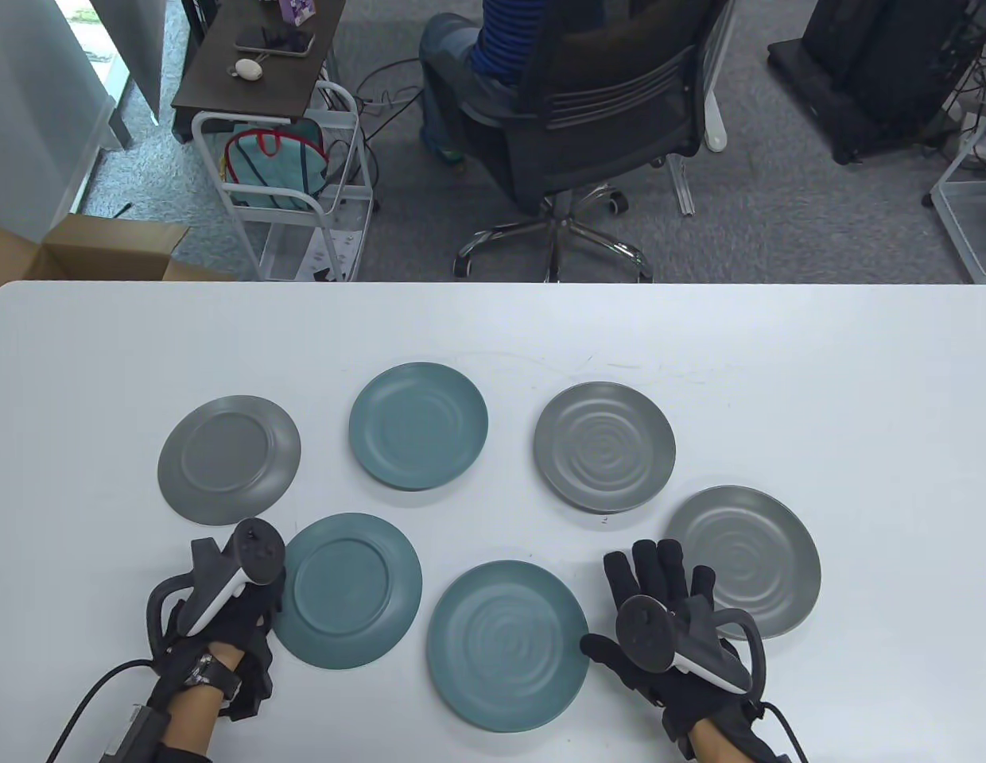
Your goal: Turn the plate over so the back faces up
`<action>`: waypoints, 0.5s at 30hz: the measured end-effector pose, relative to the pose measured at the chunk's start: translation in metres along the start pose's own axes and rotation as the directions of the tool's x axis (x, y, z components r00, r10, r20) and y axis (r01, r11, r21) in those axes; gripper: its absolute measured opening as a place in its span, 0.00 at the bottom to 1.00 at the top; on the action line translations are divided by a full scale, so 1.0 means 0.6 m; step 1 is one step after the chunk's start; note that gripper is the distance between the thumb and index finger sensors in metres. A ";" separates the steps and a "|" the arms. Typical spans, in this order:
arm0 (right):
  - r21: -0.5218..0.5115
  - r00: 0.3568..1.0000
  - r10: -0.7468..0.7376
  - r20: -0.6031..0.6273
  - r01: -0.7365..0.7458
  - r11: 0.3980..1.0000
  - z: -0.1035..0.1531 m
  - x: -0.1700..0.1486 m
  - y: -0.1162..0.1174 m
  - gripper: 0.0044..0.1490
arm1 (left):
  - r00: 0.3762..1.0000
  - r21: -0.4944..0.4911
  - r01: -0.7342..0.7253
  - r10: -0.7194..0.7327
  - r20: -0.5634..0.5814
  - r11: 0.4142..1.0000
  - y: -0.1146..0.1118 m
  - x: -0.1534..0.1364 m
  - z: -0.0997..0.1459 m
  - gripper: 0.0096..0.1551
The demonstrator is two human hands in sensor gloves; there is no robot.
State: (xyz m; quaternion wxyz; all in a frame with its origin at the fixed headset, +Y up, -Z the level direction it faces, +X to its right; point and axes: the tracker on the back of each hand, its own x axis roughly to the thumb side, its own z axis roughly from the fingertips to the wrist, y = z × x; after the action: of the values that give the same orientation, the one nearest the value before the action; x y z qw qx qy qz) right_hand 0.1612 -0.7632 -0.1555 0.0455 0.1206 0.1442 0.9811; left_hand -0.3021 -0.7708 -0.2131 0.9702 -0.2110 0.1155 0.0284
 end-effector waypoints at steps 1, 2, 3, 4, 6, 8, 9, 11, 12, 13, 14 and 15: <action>0.000 1.000 -0.004 0.000 0.004 1.000 0.000 0.000 0.000 0.62 | 1.000 -0.001 0.001 -0.001 0.001 1.000 0.000 0.000 0.000 0.36; -0.001 1.000 -0.003 0.000 0.003 1.000 0.000 0.000 0.000 0.62 | 1.000 -0.001 0.000 0.000 0.001 1.000 0.000 0.000 0.000 0.36; 0.000 1.000 0.001 0.000 -0.001 1.000 0.000 0.000 0.000 0.62 | 1.000 -0.003 -0.002 0.002 0.002 1.000 0.000 0.000 0.000 0.36; -0.001 1.000 0.001 0.001 -0.001 1.000 0.000 0.000 0.000 0.62 | 1.000 -0.002 -0.003 0.003 0.006 1.000 0.001 0.002 0.001 0.36; -0.002 1.000 -0.003 0.002 0.003 1.000 0.000 0.000 0.000 0.62 | 1.000 0.012 0.000 0.000 0.012 1.000 0.006 0.004 0.004 0.37; -0.003 1.000 -0.008 0.003 0.008 1.000 0.000 0.000 0.000 0.62 | 1.000 0.018 -0.008 0.008 0.022 1.000 0.013 0.007 0.008 0.38; -0.004 1.000 -0.011 0.003 0.011 1.000 0.000 0.000 0.000 0.62 | 0.999 0.028 -0.017 0.016 0.032 0.999 0.018 0.011 0.011 0.38; -0.004 1.000 -0.013 0.003 0.013 1.000 0.000 0.000 0.000 0.62 | 0.998 0.045 -0.030 0.027 0.056 0.999 0.030 0.020 0.016 0.40; -0.004 1.000 -0.012 0.004 0.012 1.000 0.000 0.001 0.000 0.62 | 0.997 0.052 -0.033 0.029 0.069 0.998 0.038 0.027 0.020 0.41; -0.004 1.000 -0.012 0.004 0.012 1.000 0.000 0.001 0.000 0.62 | 0.996 0.062 -0.036 0.030 0.084 0.997 0.045 0.034 0.023 0.42; -0.004 1.000 -0.011 0.004 0.011 1.000 0.000 0.001 0.000 0.62 | 0.994 0.078 -0.036 0.028 0.104 0.996 0.054 0.045 0.027 0.43; -0.005 1.000 -0.010 0.004 0.010 1.000 0.000 0.001 -0.001 0.62 | 0.992 0.089 -0.035 0.024 0.122 0.995 0.060 0.054 0.030 0.45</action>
State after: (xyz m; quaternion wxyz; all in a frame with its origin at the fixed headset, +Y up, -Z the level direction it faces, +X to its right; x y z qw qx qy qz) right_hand 0.1607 -0.7628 -0.1555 0.0511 0.1218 0.1421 0.9810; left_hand -0.2702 -0.7302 -0.2192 0.9835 -0.1630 0.0611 0.0502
